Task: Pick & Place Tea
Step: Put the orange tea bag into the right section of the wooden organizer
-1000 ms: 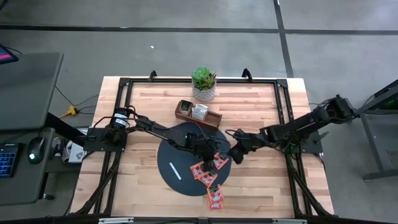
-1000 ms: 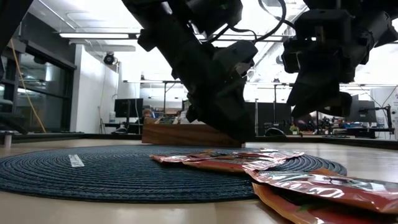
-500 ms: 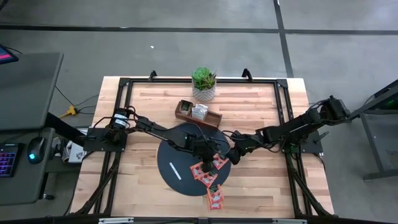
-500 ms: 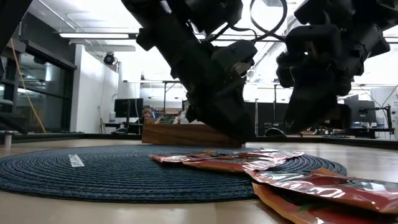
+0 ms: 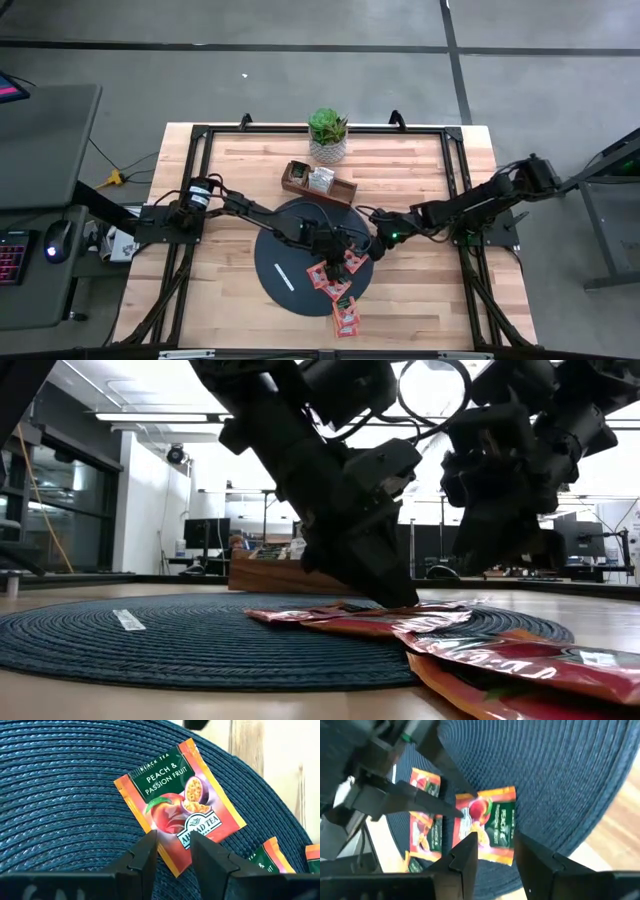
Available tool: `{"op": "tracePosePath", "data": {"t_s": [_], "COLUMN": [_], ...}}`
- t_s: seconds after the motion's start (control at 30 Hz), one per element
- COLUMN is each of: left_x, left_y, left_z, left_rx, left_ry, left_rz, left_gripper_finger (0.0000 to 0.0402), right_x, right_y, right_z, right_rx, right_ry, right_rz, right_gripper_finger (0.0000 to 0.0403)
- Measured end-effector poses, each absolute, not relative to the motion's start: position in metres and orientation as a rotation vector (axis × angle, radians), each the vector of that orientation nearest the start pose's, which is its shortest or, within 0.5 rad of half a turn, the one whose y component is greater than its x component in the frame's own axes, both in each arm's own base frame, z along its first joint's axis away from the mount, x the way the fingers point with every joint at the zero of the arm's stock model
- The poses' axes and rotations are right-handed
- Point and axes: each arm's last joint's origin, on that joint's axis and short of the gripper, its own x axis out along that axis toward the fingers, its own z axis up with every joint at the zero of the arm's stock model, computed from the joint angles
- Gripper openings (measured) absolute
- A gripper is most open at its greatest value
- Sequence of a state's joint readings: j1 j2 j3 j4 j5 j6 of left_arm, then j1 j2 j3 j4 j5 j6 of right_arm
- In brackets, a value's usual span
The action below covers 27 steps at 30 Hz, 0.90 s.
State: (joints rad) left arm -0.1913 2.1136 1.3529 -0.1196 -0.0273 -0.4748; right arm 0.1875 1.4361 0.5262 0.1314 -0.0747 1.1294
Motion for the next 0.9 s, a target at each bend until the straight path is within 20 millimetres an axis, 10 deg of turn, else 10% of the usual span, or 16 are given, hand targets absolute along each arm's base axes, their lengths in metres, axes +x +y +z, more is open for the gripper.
{"op": "tracePosePath", "data": {"t_s": [0.9], "left_x": [0.428], "left_y": [-0.082], "left_z": [0.127], "left_rx": [-0.337], "left_ry": [0.901], "left_rz": [0.072], "left_gripper_finger": [0.0114], "right_x": [0.257], "right_y": [0.056], "right_z": [0.114], "right_rx": [1.1], "right_ry": [0.914], "right_rz": [-0.179], "right_gripper_finger": [0.0122]}}
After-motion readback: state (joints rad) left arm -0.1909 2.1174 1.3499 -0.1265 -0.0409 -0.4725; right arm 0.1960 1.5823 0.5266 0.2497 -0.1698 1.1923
